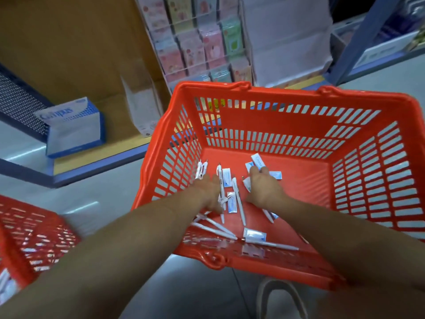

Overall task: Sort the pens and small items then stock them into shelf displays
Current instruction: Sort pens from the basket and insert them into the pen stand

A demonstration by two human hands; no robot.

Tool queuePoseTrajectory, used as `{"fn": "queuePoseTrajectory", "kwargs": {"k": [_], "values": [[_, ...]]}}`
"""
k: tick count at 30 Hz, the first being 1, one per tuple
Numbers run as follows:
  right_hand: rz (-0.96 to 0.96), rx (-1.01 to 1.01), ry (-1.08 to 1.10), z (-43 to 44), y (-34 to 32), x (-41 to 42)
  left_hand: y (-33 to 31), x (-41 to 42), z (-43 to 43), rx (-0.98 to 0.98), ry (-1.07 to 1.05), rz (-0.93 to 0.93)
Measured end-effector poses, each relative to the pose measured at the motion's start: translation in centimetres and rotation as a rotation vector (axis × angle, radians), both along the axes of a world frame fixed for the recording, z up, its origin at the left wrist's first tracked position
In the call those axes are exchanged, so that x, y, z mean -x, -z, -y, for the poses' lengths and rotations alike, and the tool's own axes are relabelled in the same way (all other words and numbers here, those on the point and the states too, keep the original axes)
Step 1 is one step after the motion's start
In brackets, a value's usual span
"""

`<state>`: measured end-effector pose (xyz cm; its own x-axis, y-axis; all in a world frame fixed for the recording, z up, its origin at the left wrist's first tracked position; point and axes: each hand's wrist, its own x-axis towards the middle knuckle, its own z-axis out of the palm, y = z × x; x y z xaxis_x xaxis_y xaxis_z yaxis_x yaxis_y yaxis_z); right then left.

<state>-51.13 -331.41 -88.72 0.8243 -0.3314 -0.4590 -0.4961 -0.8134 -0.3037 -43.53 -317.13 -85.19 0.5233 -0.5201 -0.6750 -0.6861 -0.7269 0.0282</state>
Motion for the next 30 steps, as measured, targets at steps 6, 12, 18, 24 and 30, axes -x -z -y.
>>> {"fn": "queuePoseTrajectory", "kwargs": {"k": [6, 12, 18, 24, 30], "values": [[0.106, -0.128, 0.126, 4.4, -0.4, 1.4, 2.8, 0.7, 0.4, 0.124, -0.049, -0.034], [0.063, -0.257, 0.257, 6.1, -1.0, 2.2, 3.3, 0.1, 0.5, 0.19, -0.001, -0.011], [-0.171, -0.053, 0.01, 5.6, -0.2, 4.4, 3.6, -0.9, 0.3, 0.267, -0.071, -0.056], [-0.241, 0.038, -0.141, 6.3, -0.3, 4.7, 3.2, -2.7, -0.4, 0.412, -0.28, -0.06], [-0.339, 0.153, -0.226, 6.9, -1.4, 4.1, 3.5, -1.8, 1.2, 0.335, -0.099, 0.029]]}}
